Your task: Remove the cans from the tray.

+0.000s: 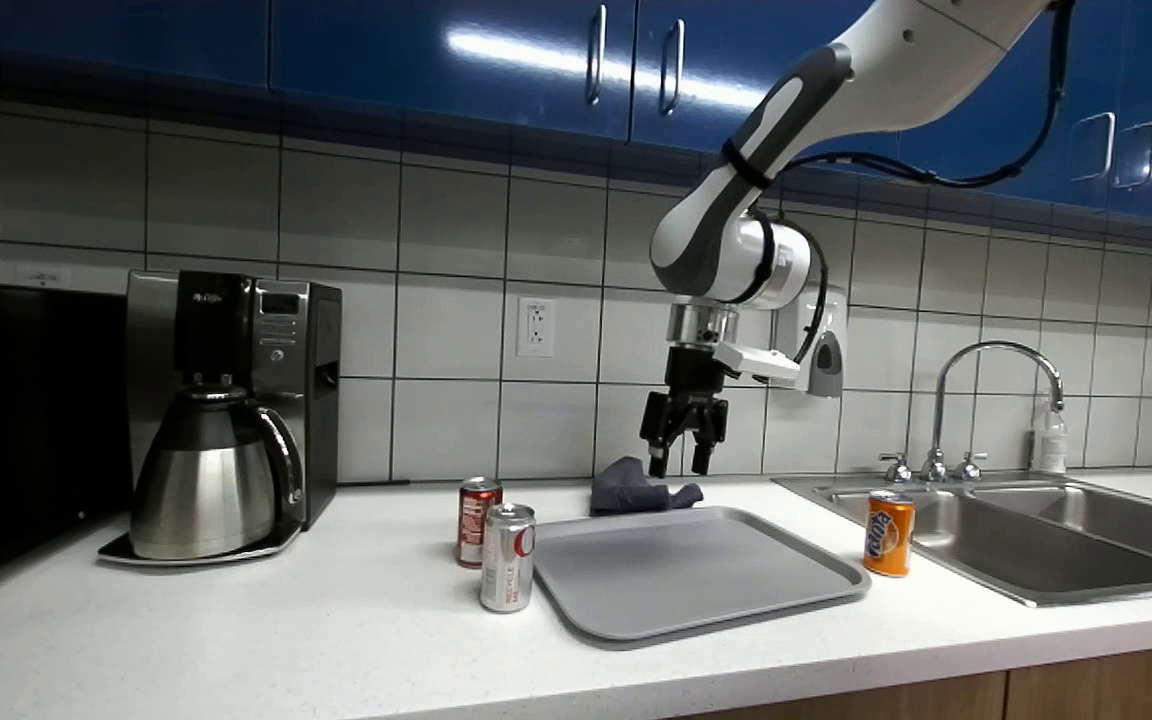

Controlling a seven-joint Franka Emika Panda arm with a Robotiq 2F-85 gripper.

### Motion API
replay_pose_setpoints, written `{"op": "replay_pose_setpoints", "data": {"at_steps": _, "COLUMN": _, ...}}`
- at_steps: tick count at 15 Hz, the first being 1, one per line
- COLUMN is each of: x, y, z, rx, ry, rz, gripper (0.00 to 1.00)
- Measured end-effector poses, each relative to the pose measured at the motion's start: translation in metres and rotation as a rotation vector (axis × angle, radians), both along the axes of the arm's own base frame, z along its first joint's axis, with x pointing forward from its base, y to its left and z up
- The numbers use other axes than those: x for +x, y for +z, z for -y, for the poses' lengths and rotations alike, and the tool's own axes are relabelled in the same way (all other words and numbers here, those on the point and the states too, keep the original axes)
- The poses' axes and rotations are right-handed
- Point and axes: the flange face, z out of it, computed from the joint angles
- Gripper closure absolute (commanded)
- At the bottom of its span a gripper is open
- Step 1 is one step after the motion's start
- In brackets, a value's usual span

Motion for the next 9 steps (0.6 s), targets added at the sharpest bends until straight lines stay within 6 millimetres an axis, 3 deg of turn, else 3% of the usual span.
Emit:
{"op": "replay_pose_setpoints", "data": {"at_steps": 5, "x": -0.031, "y": 0.005, "z": 0.011, "rx": -0.019, "ry": -0.011, "rz": -0.013, "gripper": 0.0}}
{"op": "replay_pose_setpoints", "data": {"at_steps": 9, "x": -0.038, "y": 0.005, "z": 0.01, "rx": -0.022, "ry": -0.009, "rz": -0.017, "gripper": 0.0}}
